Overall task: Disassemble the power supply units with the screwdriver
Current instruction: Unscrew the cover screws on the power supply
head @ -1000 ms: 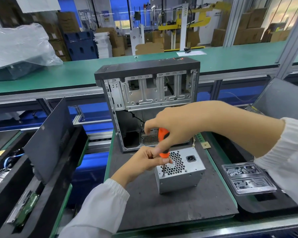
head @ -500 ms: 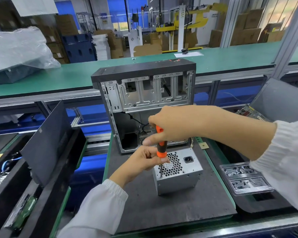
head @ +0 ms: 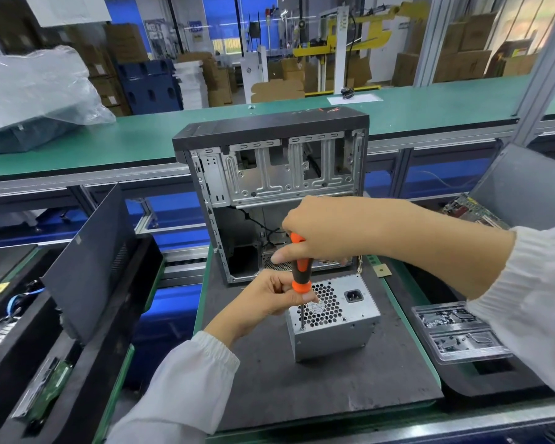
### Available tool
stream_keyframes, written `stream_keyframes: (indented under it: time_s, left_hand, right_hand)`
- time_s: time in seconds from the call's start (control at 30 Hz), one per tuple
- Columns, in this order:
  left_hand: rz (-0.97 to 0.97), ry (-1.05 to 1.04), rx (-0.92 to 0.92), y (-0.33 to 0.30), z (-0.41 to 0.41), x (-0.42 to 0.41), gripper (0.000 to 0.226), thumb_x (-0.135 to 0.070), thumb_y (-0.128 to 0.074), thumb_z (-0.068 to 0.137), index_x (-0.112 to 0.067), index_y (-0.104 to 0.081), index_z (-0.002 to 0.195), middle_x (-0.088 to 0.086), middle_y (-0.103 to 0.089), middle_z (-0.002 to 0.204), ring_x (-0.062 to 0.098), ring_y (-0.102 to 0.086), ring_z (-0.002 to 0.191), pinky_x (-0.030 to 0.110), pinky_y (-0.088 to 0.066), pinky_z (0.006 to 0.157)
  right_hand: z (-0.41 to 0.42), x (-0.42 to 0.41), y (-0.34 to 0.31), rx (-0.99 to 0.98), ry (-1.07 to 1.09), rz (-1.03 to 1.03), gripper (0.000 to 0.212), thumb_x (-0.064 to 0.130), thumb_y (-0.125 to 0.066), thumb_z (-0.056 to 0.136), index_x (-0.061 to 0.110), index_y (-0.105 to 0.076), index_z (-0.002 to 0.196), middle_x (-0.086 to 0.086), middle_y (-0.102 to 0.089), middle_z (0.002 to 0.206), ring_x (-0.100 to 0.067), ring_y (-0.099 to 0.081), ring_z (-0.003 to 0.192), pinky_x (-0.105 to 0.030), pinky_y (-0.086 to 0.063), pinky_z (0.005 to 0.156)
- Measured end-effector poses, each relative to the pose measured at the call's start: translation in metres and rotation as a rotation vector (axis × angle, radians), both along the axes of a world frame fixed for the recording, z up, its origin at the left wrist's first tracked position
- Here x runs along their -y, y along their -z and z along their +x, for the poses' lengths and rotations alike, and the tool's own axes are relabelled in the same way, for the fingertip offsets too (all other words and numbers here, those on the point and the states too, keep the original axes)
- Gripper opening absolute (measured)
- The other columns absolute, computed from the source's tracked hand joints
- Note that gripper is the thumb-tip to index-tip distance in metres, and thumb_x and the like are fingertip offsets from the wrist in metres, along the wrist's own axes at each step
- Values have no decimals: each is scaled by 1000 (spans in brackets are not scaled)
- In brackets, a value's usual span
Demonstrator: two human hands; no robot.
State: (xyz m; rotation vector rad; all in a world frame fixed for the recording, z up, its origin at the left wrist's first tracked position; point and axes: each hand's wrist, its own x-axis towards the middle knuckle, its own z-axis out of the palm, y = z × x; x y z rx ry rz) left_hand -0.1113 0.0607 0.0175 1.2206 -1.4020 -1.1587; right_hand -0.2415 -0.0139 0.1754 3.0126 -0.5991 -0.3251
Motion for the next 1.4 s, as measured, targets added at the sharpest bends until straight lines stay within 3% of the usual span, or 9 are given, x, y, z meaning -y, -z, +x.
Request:
stream_keyframes:
  time_s: [0.1, 0.23, 0.3, 0.37, 0.43, 0.6, 0.83, 1.17, 1.4]
  left_hand:
    - [-10, 0, 11, 0, -1, 0, 15, -33, -74, 83, -19, -71, 78, 10, -20, 57, 17, -14, 52, 18, -18, 47]
    - [-21, 12, 14, -2, 1, 1, 7, -30, -75, 84, -30, -70, 80, 15, -26, 56, 19, -15, 53, 18, -19, 48]
    - [-21, -6, 15, -1, 1, 0, 16, -28, -76, 83, -37, -70, 95, 18, -32, 59, 19, -18, 55, 19, -19, 49]
    - [-2, 5, 37, -2, -1, 1, 7, -33, -76, 83, -29, -70, 82, 7, -27, 56, 16, -18, 53, 18, -19, 49]
    - [3, 0, 60, 0, 0, 3, 16, -36, -76, 81, -22, -69, 77, 6, -20, 57, 16, -16, 52, 17, -19, 48]
    - [52, 14, 114, 10, 9, 3, 16, -14, -77, 83, -18, -71, 97, -2, -16, 57, 15, -16, 54, 25, -28, 63]
    - [117, 49, 354, 31, 17, -8, 22, -13, -78, 82, -8, -68, 101, -5, -19, 54, 14, -18, 53, 30, -20, 59]
    - [35, -59, 339, 36, 7, -6, 6, -14, -78, 81, -17, -73, 79, -12, -29, 47, 7, -28, 50, 16, -34, 57]
    - [29, -53, 481, 36, 4, -1, 34, -16, -77, 82, -39, -62, 62, -9, -22, 47, 16, -44, 65, 27, -33, 65]
  right_hand:
    - [-5, 1, -12, -82, -123, 117, 18, 33, -57, 92, 27, -51, 108, 10, -52, 91, -15, -59, 80, -27, -44, 59]
    - [-8, 1, -15, -73, -123, 146, 49, 58, -61, 82, 36, -45, 122, 9, -50, 91, -11, -59, 79, -28, -45, 62]
    - [-7, -2, -9, -41, 19, 106, 61, 71, -50, 80, 22, -49, 115, 2, -61, 76, -17, -68, 62, -30, -52, 56]
    - [-4, -2, -3, -42, 75, 56, 60, 69, -44, 85, 11, -54, 95, -4, -64, 56, -17, -65, 45, -23, -46, 45]
    - [-3, 0, -1, -49, 37, 54, 44, 55, -47, 93, 13, -55, 85, -3, -63, 51, -19, -68, 52, -22, -45, 47]
    - [-5, 3, -6, -75, -33, 181, 6, 24, -58, 92, 19, -57, 97, -6, -64, 96, -28, -68, 84, -40, -57, 70]
    - [-8, 2, -11, -67, -35, 164, 10, 23, -58, 93, 22, -59, 103, 4, -56, 97, -26, -68, 83, -39, -55, 73]
    - [-11, 9, -20, -14, 2, 184, 8, 25, -56, 94, 24, -57, 102, 5, -58, 84, -18, -68, 60, -24, -45, 53]
    - [-18, 15, -20, -22, 43, 195, 9, 28, -54, 95, 22, -57, 101, -3, -68, 83, -18, -69, 61, -29, -52, 60]
